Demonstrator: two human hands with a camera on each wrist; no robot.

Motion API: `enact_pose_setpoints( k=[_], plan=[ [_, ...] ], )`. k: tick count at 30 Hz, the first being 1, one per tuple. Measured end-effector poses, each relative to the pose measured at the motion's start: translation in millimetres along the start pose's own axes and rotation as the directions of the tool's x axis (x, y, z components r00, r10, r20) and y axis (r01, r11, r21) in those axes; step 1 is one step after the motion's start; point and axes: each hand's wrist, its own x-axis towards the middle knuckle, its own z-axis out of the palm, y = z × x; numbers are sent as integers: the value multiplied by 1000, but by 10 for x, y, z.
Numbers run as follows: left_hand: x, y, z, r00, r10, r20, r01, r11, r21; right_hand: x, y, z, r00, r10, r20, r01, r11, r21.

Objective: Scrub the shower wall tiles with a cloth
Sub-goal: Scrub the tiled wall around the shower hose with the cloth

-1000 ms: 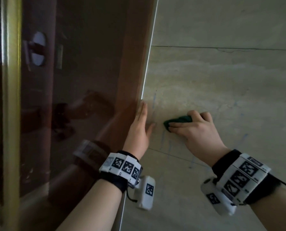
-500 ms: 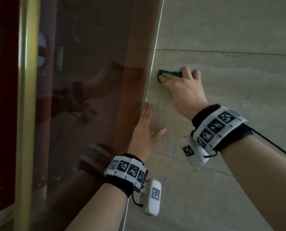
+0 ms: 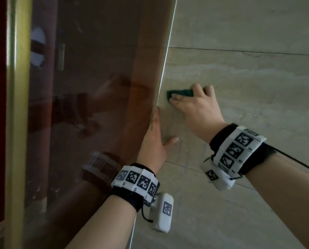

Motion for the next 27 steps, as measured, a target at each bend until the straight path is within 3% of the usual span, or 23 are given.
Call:
enact_pose_setpoints(
  k=[3,5,8,11,13,16,18,21,23,25,27],
  plan=[
    [2,-60,30,1000,20,-8,-20,999,-40,-305,-171,20,977,-197,87,193,980,53],
    [-12,-53,31,1000,15,-16,-16,1000,-15,-340,-114,-36,972,-218,87,211,974,85],
    [-22,-16,13,1000,10,-17,-9,1000,12,-166,97,-56,999,-43,-15,44,997,59],
    [-16,-13,13,1000,9,-1,-9,1000,19,-92,139,-9,992,89,-87,-83,994,70],
    [-20,-1,16,1000,9,-8,-9,1000,5,-203,0,26,996,27,-90,-23,998,54],
    [-34,0,11,1000,20,-17,-20,1000,13,-430,-195,35,983,-176,43,172,981,86],
    [-27,28,-18,1000,2,24,-3,1000,22,-465,-149,-3,973,-215,85,204,971,122],
    [21,177,-103,998,-20,58,18,999,39,-497,55,-70,1000,-13,16,10,985,169],
    [159,354,-189,998,8,-63,-7,1000,13,-592,178,-111,991,131,-19,-126,977,174],
    [425,543,-288,982,24,-190,-43,995,-96,-674,205,-158,982,187,-31,-179,968,177],
    [746,716,-360,991,-4,-135,-15,991,-136,-705,169,-170,976,212,-49,-200,963,181]
  ],
)
